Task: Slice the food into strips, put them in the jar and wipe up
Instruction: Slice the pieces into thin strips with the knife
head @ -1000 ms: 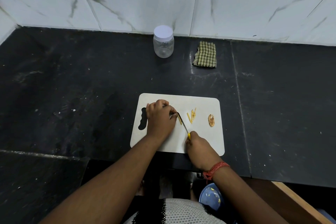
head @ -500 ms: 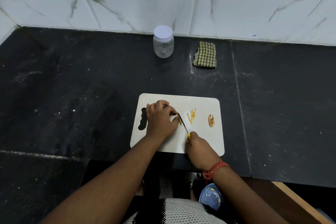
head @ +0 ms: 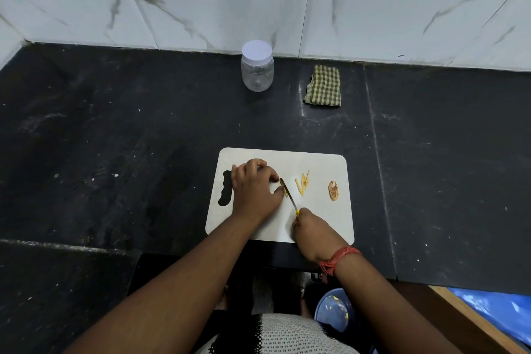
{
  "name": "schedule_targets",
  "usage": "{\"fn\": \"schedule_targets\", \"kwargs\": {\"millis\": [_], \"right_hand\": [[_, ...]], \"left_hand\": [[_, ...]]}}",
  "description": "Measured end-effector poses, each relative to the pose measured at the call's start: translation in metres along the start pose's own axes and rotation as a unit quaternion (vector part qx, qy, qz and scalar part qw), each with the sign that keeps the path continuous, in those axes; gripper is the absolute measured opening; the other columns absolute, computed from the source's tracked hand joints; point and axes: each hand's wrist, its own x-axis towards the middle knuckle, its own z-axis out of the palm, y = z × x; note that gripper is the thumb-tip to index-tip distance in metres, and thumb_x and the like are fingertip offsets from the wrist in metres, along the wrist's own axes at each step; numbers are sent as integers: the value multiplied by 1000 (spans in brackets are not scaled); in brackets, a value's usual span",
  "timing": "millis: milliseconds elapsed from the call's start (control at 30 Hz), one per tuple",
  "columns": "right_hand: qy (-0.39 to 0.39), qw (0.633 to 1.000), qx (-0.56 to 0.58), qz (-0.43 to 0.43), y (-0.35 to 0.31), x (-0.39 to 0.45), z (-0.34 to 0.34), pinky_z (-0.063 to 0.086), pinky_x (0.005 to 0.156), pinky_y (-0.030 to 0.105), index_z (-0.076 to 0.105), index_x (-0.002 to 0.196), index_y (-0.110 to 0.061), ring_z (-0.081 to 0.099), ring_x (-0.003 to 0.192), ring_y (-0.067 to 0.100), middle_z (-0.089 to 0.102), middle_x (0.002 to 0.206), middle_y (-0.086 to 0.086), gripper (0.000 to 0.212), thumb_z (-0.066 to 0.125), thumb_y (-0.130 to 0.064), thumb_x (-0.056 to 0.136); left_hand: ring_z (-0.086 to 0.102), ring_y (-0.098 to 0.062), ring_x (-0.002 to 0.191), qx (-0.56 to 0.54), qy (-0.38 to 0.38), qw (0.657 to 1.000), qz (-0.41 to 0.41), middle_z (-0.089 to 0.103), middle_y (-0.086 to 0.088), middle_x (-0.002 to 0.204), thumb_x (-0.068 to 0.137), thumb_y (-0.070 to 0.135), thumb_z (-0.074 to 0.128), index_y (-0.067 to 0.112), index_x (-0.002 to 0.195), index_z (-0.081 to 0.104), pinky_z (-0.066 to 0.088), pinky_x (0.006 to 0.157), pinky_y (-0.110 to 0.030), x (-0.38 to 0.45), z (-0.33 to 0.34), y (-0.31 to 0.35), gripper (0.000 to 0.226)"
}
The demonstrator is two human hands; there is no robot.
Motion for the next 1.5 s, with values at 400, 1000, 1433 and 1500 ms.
{"fn": "schedule_targets", "kwargs": {"millis": [400,1000,1433,1500], "right_hand": [[-32,998,-53,7,0,1,-7,31,51,25,33,76,-16,51,66,18,46,71,1,25,40,-1,95],[-50,998,-8,34,8,-2,-1,40,73,29,38,97,-17,46,76,20,38,76,-5,5,36,-16,102],[-28,997,-65,-10,23,-23,13,29,57,17,32,75,-18,42,62,9,43,73,-3,26,41,-3,95],[-31,997,-69,-30,28,-29,15,28,47,17,22,70,-23,39,57,7,38,68,-5,39,41,1,93]], "left_hand": [[41,-27,124,4,3,1000,-14,47,3,120,79,35,68,26,94,64,1,123,-48,2,1,3,18],[40,-25,125,2,8,1000,-11,47,4,121,80,35,69,27,95,62,0,123,-47,1,3,1,18],[38,-24,126,3,0,1000,-10,45,5,122,81,37,68,28,95,60,0,124,-48,-1,2,2,19],[39,-25,125,6,-1,1000,-10,45,4,122,81,37,68,28,94,60,1,123,-49,-1,2,2,18]]}}
